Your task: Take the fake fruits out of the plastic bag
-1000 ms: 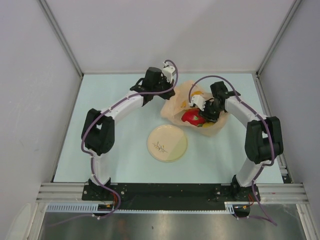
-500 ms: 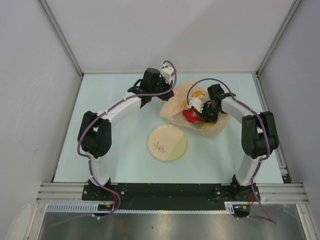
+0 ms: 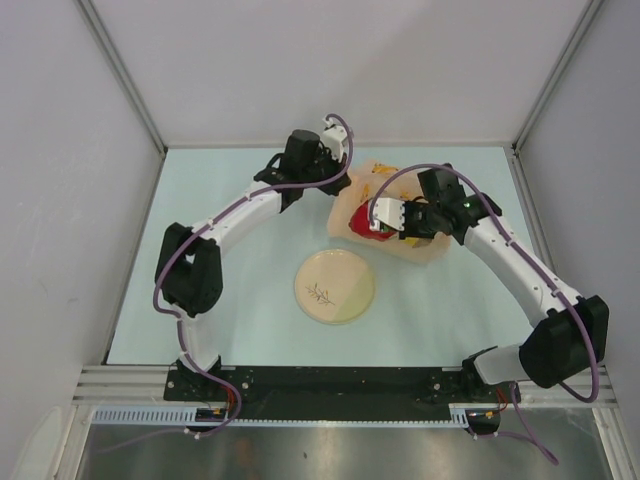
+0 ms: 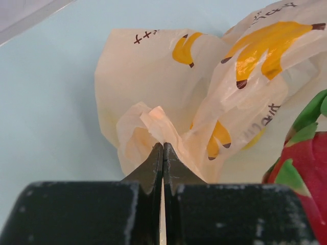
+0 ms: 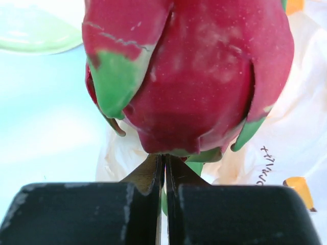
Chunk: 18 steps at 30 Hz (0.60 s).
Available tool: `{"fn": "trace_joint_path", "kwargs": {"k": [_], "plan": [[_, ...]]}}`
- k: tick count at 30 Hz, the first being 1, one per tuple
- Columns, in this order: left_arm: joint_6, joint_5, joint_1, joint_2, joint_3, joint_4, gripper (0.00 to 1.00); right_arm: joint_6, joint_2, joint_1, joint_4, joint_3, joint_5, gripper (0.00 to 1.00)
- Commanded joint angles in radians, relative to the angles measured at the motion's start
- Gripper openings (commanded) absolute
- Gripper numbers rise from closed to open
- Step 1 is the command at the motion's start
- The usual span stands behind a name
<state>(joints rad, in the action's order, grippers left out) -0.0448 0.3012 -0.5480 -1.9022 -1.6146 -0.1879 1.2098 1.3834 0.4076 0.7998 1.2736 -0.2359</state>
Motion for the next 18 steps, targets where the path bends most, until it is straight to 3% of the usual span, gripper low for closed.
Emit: {"fn": "trace_joint_path", "kwargs": {"k": [1,7,11,13,15,17,18], "plan": [[-0.029,0.042,-0.006,0.038,-0.050,0.039,0.00,0.005,-0.043,0.013,-0.045,-0.022,-0.003,0.00],[0.011,0.038,0.000,0.058,-0.048,0.005,0.01,-0.033,-0.130,0.134,-0.174,-0.039,0.004,0.00],[0.014,0.044,0.014,0.089,-0.031,-0.007,0.05,0.097,-0.155,0.342,-0.183,-0.092,0.178,0.00],[0.014,0.045,0.014,0.104,-0.019,-0.008,0.17,0.126,-0.153,0.388,-0.197,-0.121,0.271,0.00],[0.022,0.055,0.016,0.120,-0.024,-0.019,0.38,0.164,-0.146,0.434,-0.192,-0.154,0.309,0.00],[0.025,0.046,0.020,0.146,-0.036,-0.054,0.48,0.183,-0.129,0.459,-0.206,-0.177,0.351,0.00],[0.016,0.015,0.023,0.164,-0.030,-0.059,0.58,0.201,-0.120,0.485,-0.229,-0.183,0.365,0.00]]}}
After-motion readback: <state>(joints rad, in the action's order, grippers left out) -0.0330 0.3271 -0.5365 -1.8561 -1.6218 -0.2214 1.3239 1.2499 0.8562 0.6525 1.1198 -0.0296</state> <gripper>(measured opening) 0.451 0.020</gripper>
